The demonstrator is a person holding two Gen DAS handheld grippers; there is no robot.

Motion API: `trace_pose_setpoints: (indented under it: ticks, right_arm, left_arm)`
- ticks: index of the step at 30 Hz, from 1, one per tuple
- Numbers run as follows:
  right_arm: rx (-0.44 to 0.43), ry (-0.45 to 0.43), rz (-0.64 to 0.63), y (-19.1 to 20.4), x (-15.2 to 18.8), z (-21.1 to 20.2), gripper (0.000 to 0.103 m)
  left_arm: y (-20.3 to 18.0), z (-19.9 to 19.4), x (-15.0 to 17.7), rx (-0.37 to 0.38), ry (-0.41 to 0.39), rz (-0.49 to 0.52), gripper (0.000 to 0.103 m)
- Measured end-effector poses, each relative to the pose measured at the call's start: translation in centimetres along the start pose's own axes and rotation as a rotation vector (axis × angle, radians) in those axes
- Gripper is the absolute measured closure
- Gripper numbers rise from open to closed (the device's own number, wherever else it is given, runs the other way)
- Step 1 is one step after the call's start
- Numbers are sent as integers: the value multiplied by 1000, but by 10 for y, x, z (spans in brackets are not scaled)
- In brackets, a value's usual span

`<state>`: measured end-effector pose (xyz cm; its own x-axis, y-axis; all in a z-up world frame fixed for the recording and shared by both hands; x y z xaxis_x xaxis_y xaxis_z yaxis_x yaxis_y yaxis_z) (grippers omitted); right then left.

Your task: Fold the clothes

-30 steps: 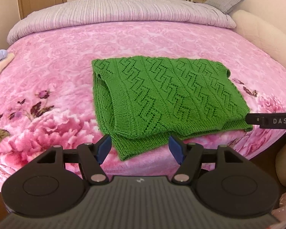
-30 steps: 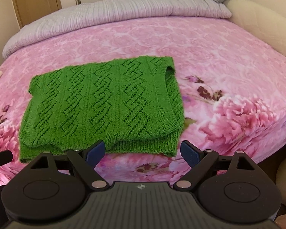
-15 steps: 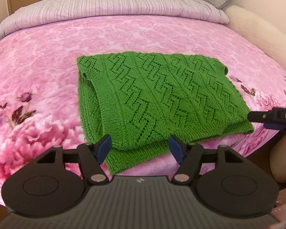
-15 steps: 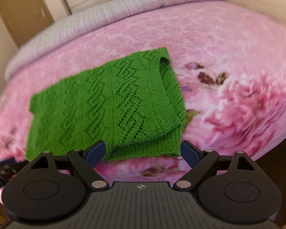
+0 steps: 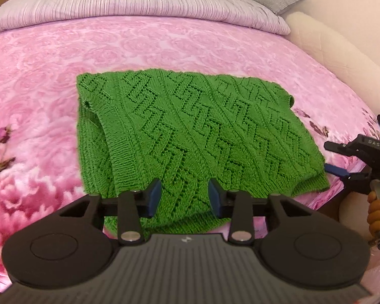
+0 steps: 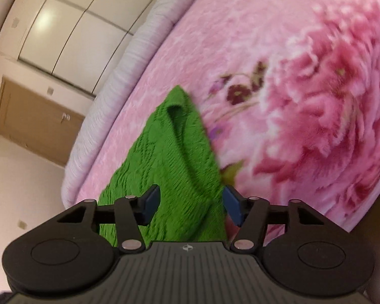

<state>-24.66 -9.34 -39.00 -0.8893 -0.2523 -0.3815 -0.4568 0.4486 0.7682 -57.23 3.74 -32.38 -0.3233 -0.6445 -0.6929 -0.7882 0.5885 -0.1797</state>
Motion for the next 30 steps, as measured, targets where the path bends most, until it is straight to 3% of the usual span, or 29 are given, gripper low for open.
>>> trace_pose_setpoints:
  ticks: [3,9,12,13,17,19,24,28,30]
  right_arm:
    - [-43,-11,89,-16,-12,6,46]
    - [-105,28,55,-13,-12,16,46]
    - [-147,86,45,-9,-5,24,67]
    - [-164,103,60,-10,-2,26,68]
    - [-207,93,115,-13,2,29,67]
    - [-222,65,143,-14,2,29,62]
    - [-212,49,104,-5,6,36,61]
    - [-145,68,104,-5,6,43,80]
    - [-99,84,121,-4,5,44,83]
  left_arm:
    - [4,8,1,-3,17,-12,69]
    - [10,18,-3,32,24,-31,69]
    - [11,20,-6,56,19,-31,73]
    - [10,20,-7,65,15,-30,74]
    - [10,17,-11,112,-8,-35,76]
    - [9,19,-10,120,-7,-33,76]
    - [10,32,-1,109,30,-28,76]
    - [10,34,2,112,27,-16,76]
    - [11,34,2,116,30,-10,76]
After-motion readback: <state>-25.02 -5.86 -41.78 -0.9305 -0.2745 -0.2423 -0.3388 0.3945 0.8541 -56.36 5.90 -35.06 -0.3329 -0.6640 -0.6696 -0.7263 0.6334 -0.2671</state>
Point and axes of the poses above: each gripper's, at about its wrist camera, not at the fingertips, and z roughly the way its jaws point, y to its left, x to its underside, the point moved 8 cm from there along z, roughly the way its jaws point, and after that the axes turned 4 degrees about -y, right-handed, at the moved point
